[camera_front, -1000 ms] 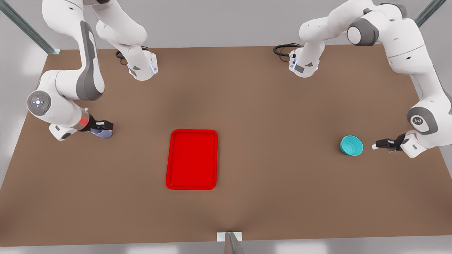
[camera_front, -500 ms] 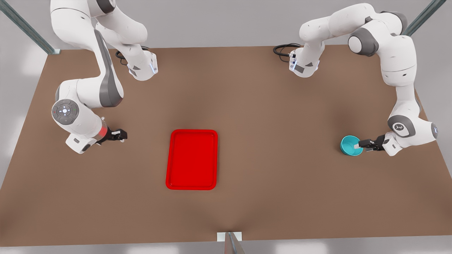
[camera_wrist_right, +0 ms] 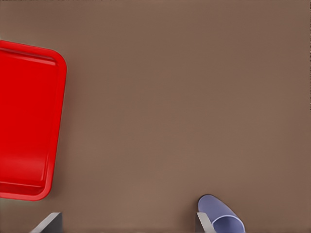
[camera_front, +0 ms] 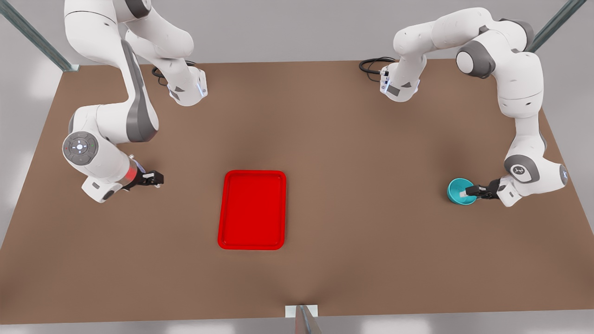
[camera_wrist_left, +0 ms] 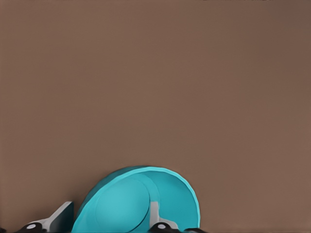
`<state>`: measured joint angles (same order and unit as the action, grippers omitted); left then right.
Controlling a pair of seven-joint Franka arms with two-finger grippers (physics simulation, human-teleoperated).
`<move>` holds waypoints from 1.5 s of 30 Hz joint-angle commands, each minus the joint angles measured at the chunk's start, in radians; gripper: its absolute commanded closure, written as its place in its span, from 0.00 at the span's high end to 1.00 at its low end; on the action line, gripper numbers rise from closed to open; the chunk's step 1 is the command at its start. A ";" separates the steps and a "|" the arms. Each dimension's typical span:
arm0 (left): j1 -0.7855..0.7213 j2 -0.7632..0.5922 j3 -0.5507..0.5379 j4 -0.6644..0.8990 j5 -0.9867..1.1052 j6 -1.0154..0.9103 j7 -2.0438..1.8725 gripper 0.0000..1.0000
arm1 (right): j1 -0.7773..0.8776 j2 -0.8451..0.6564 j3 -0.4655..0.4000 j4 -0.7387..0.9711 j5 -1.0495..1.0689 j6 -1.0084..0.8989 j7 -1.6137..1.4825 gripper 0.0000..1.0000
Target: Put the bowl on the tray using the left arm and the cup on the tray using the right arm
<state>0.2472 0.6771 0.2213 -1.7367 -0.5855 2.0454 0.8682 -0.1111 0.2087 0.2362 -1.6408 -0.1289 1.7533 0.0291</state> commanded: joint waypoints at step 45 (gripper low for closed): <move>-1.008 0.176 0.000 0.399 -0.139 0.412 -1.475 0.21 | -0.025 0.006 0.000 0.015 0.000 0.003 0.009 1.00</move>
<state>-0.7699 0.8636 0.2216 -1.3212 -0.5721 2.4571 -0.6431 -0.1359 0.2149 0.2361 -1.6260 -0.1289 1.7550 0.0406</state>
